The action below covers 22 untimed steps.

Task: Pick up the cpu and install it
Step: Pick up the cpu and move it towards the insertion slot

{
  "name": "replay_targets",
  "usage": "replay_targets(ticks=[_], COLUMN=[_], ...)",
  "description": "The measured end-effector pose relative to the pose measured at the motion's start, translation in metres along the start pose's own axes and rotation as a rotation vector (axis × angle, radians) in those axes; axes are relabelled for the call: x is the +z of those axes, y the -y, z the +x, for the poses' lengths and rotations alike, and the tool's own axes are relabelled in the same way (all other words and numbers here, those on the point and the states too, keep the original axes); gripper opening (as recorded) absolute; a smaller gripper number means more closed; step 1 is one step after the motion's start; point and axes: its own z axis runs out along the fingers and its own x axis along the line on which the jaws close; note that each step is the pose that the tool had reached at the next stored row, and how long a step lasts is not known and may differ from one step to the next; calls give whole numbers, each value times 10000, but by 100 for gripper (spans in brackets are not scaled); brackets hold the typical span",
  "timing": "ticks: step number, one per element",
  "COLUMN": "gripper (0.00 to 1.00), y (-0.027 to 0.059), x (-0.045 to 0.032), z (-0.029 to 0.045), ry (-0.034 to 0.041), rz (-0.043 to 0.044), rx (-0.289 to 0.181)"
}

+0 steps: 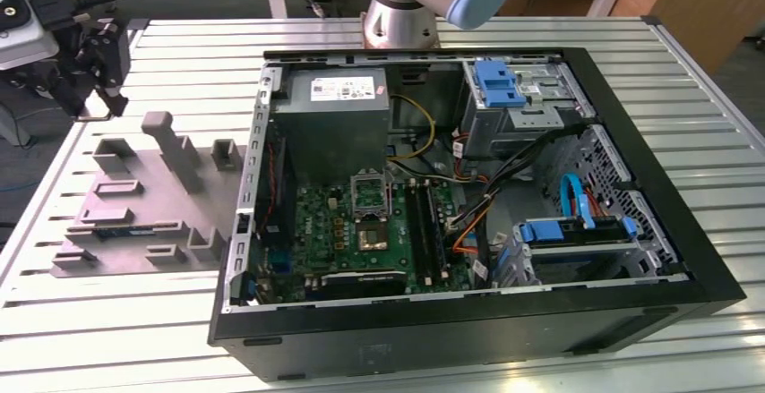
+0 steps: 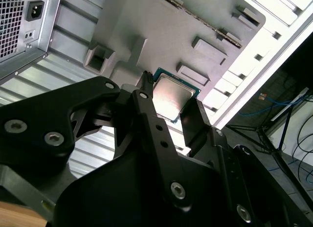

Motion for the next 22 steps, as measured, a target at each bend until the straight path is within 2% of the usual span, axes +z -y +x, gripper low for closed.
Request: replay_targets(ticks=[5, 13, 22], gripper=[47, 47, 47], y=[-1, -1, -4], x=[0, -1, -78], z=[-37, -49, -49], ry=[1, 0, 0], rz=[0, 0, 0], rx=[0, 0, 0])
